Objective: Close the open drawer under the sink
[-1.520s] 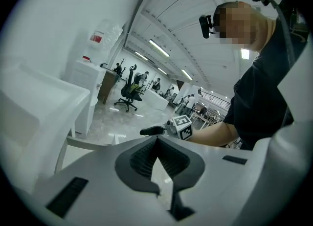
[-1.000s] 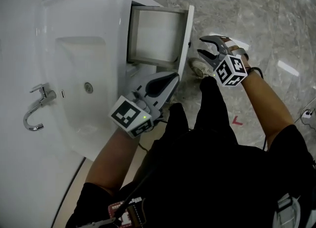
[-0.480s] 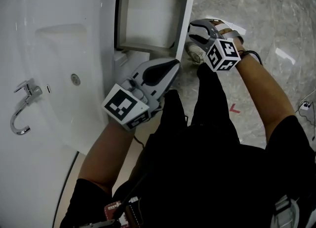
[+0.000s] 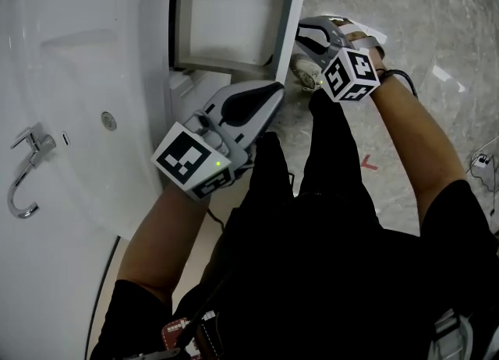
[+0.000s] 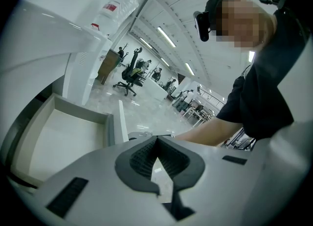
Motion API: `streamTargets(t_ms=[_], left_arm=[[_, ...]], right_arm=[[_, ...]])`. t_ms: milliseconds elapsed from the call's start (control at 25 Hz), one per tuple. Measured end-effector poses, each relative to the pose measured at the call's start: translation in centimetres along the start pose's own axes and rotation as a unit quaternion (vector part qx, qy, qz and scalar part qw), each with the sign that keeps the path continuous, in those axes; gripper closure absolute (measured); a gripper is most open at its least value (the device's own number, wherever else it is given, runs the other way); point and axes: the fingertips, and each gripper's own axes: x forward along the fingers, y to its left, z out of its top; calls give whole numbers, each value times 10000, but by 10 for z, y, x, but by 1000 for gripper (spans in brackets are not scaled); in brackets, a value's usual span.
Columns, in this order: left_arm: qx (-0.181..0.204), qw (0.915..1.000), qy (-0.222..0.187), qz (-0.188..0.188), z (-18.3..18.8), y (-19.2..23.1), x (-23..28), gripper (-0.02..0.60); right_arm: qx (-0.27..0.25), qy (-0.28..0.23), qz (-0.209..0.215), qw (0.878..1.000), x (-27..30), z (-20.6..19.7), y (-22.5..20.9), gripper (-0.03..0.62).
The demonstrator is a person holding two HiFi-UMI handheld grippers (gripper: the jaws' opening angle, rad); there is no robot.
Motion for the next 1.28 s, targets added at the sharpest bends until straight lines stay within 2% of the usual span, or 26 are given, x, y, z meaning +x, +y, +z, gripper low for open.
streamTargets(t_ms=[320,600,800,1280], left_arm=[[-94,9999,-78,-109,0,-11,-7,581],[-51,9997,-88,-211,-3,-22,-17,581],[-209,9995,-213,-82,-1,-14,-30,581],[-158,9993,-269,214,-2,-2,-40,581]], right_arm=[[420,-30,273,9987,0,4,-1,473],[1000,-204,505,9935,9,13,-4,473],[1131,-270,617,9913,22,28,-4,473],[1351,-439,700,9874,41,47,-9,473]])
